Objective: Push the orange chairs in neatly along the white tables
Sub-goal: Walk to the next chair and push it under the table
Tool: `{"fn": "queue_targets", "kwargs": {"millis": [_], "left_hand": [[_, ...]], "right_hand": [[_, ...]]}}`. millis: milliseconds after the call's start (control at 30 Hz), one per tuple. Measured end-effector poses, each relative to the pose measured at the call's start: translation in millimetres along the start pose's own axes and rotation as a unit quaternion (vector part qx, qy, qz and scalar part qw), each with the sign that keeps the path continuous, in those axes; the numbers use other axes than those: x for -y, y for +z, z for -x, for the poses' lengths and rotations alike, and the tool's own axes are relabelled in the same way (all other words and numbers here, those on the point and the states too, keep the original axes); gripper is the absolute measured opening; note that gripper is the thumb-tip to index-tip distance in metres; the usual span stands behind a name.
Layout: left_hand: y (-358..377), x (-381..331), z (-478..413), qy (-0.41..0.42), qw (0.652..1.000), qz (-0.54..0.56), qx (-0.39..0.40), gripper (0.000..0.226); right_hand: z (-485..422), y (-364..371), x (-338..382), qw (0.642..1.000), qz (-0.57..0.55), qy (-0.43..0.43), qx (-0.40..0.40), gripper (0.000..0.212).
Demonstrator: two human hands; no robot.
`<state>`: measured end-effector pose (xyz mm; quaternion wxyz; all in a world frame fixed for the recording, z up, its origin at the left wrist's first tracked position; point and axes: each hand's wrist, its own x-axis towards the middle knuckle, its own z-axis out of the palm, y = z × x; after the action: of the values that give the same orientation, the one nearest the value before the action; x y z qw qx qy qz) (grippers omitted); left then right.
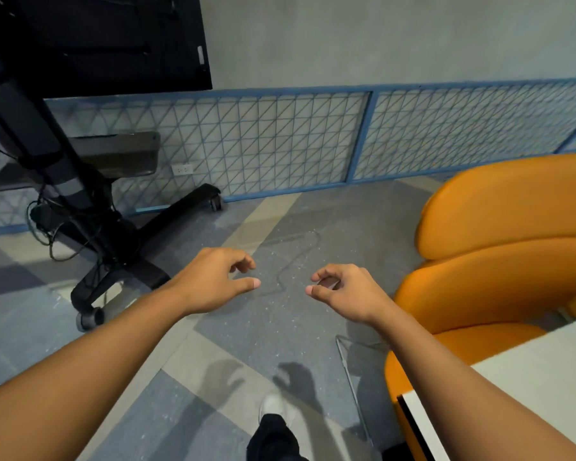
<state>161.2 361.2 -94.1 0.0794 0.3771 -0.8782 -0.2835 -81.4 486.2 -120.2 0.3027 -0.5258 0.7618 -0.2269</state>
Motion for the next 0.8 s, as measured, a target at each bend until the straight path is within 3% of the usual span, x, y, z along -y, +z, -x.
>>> {"fn": "queue_targets", "kwargs": {"millis": [467,800], "left_hand": [[-74,16,-230,0.05,0.999,-0.009,0.006,0.036],[-87,40,-372,0.136,0.989,-0.019,0.064,0.034]], "right_hand": [[-196,-93,7,0.998,-0.019,0.024,-0.051,0.033],[-277,-127,2,0.984,0.003,0.111,-0.138,0.036]]}}
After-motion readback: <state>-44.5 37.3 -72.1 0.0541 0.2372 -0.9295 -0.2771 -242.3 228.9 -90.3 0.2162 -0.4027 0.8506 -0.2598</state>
